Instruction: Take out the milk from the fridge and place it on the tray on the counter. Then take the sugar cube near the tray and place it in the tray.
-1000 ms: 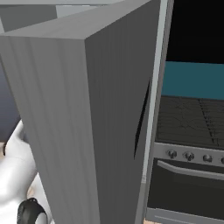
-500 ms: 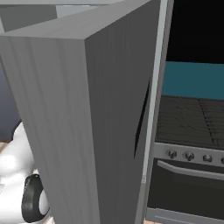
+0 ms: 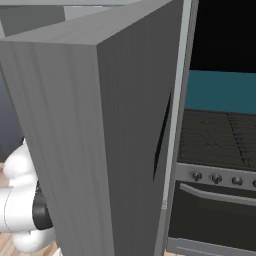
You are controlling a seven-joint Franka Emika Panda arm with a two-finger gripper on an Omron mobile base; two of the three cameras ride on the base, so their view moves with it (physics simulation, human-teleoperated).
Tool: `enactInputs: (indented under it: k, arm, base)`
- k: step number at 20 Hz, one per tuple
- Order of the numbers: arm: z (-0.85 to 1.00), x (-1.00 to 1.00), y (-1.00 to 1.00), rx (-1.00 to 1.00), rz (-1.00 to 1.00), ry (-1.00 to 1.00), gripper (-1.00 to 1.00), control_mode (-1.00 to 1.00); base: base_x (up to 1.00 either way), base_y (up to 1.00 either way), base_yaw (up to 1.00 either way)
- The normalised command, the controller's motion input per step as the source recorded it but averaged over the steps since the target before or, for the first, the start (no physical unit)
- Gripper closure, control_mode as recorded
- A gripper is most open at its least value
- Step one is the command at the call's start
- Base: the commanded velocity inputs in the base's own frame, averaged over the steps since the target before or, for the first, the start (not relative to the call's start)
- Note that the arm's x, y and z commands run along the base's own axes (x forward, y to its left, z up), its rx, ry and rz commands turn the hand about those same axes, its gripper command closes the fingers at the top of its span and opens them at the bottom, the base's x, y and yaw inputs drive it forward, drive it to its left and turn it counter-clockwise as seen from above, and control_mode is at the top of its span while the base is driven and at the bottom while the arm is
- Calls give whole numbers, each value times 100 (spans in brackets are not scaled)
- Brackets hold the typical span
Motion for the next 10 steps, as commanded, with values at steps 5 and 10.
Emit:
enactInputs:
  k: [5,10]
  arm:
    - [-1,34,8,0,0,-1,-100,-100]
    - [-5,34,3,0,1,-3,-100,-100]
  base:
    - [0,0,0]
    - [0,0,0]
